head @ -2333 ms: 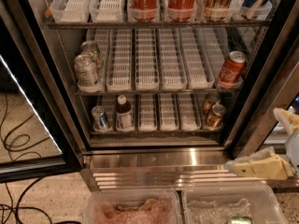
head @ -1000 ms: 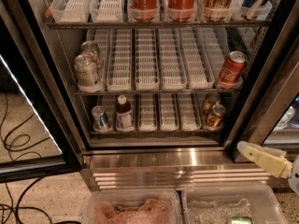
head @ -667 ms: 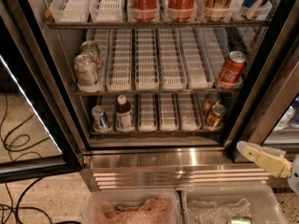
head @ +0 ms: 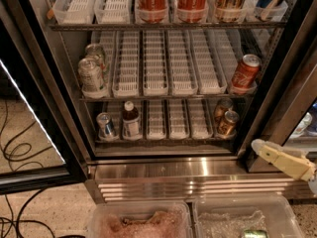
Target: Pick orange can from top shelf of fridge
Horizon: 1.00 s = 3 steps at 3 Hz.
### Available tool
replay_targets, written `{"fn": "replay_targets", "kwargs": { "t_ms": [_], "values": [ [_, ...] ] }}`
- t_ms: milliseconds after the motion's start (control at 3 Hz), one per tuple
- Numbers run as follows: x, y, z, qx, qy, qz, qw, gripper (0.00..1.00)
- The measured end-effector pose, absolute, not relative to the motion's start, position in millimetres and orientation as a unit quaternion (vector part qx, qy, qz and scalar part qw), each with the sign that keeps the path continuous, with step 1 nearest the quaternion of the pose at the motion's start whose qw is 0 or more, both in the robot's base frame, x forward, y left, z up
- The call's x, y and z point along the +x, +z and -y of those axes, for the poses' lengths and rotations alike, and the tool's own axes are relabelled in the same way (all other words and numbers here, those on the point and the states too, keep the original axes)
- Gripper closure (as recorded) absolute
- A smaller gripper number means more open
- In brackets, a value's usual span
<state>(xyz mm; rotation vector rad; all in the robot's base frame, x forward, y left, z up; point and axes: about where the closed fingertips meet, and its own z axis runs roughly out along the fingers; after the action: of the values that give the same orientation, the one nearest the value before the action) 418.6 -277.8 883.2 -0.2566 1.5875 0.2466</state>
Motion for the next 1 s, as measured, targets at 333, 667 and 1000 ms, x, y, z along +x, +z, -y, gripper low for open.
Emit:
{"fn": "replay_targets", "kwargs": {
  "t_ms": [333, 667, 1000],
  "values": [
    [420.9, 919.2, 266.3, -0.143, 0.099, -0.672, 0.72, 0.0],
    [424.8, 942.0, 245.1, -0.182, 0.092, -0.648, 0.734, 0.0],
    [430.9, 958.3, 228.9, -0.183, 0.091, -0.627, 0.752, 0.0]
  ]
}}
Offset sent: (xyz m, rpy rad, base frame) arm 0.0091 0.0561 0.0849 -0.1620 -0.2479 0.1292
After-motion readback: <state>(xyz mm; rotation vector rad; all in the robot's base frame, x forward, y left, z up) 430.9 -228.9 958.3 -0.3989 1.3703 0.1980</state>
